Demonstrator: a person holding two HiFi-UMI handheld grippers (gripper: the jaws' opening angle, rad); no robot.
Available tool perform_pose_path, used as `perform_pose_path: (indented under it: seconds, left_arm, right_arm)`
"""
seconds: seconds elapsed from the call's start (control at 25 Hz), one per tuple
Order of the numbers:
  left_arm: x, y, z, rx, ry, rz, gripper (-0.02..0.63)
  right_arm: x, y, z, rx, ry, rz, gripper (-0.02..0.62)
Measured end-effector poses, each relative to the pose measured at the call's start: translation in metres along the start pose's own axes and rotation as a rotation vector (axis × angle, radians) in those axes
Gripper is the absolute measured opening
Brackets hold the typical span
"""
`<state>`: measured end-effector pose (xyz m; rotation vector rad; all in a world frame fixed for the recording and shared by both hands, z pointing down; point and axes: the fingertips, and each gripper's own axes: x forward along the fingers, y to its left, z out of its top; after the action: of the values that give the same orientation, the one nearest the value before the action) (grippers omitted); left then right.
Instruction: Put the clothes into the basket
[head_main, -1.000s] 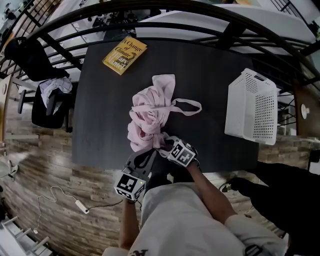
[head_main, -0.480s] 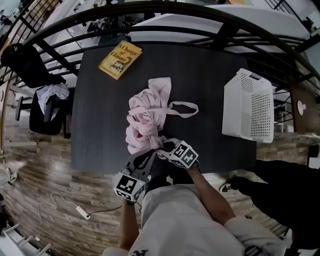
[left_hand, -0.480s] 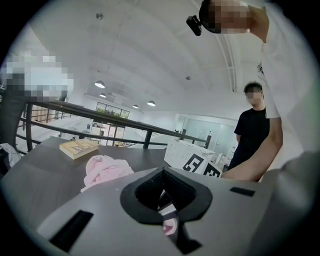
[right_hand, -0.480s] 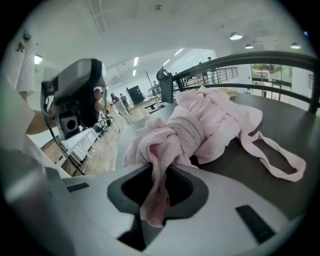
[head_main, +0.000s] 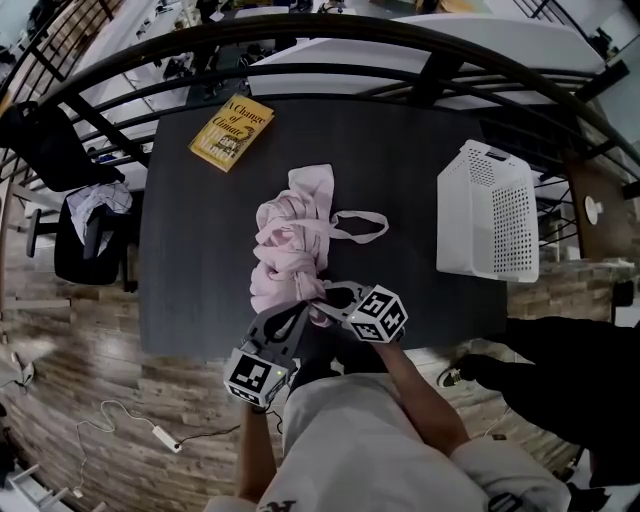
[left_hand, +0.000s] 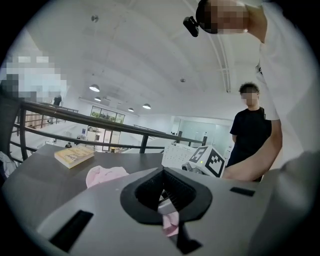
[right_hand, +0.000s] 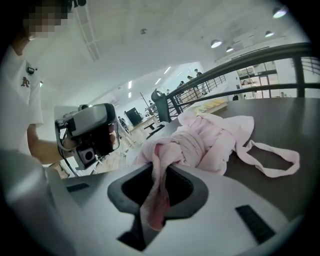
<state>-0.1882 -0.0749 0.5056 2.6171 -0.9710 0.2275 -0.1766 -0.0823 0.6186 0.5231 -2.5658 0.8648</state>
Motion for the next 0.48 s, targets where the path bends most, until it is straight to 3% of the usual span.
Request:
perform_pose_path:
  seconds: [0.48]
  left_arm:
    - [0.004, -0.016, 0.040, 0.075, -0.055, -0.081, 0.003]
  right_arm:
    - [-0.040, 0.020, 0.052, -0.004, -0.185, -0.008, 0.074]
